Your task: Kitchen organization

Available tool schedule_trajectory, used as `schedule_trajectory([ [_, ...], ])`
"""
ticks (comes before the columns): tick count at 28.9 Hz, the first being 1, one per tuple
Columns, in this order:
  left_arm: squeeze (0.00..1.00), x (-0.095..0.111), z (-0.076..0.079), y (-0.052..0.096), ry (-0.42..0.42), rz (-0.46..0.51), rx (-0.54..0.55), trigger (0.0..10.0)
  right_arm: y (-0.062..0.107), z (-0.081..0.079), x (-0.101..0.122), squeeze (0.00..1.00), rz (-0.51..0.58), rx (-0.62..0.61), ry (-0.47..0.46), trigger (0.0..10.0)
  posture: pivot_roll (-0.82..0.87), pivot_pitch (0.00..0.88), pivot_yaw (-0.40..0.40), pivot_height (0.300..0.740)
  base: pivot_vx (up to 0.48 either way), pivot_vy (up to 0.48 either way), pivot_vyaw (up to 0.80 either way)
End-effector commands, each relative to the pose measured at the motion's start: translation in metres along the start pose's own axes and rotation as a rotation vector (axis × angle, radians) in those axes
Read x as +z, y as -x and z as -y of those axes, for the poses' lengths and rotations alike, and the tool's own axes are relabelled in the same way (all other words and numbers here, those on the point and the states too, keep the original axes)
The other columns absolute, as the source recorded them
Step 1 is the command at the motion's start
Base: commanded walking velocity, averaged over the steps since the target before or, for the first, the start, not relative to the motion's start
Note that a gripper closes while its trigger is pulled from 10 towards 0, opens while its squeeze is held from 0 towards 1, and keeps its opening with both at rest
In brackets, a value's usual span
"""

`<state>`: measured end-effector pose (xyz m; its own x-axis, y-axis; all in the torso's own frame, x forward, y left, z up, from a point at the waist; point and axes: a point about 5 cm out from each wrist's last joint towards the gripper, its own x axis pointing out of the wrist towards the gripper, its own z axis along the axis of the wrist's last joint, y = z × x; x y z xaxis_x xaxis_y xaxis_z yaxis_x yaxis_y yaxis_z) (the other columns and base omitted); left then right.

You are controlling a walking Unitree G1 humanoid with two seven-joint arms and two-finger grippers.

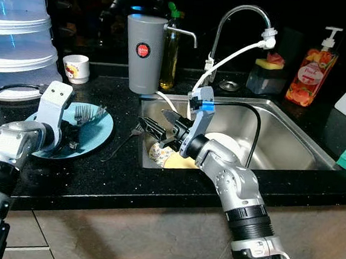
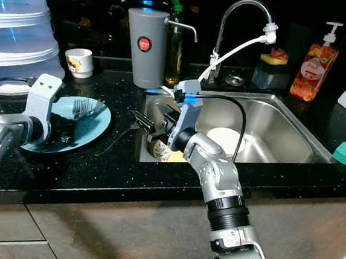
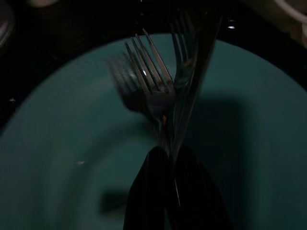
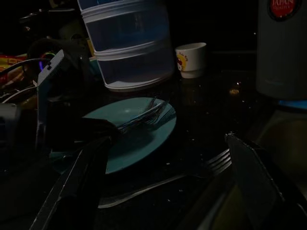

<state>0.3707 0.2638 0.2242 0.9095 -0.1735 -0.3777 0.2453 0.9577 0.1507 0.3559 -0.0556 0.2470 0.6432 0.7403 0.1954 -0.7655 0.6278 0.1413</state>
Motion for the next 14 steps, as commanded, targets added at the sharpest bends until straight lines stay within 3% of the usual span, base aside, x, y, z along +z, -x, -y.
schedule_trajectory([
  [1, 0.00, -0.010, -0.010, 0.002, 0.002, -0.039, 0.049, 0.0, 0.001, -0.001, -0.002, 0.00, -0.002, 0.007, -0.015, 10.0, 0.05, 0.029, -0.037, 0.740, 0.000, 0.000, 0.00],
  [5, 0.00, 0.006, -0.020, 0.007, -0.025, 0.058, 0.132, 0.0, 0.001, -0.003, -0.002, 0.00, -0.003, 0.011, -0.018, 10.0, 0.05, 0.029, -0.038, 0.740, 0.000, 0.000, 0.00],
  [14, 0.00, 0.027, -0.020, 0.017, -0.039, 0.159, 0.122, 0.0, 0.000, -0.003, -0.001, 0.00, -0.001, 0.014, -0.019, 10.0, 0.05, 0.030, -0.042, 0.740, 0.000, 0.000, 0.00],
])
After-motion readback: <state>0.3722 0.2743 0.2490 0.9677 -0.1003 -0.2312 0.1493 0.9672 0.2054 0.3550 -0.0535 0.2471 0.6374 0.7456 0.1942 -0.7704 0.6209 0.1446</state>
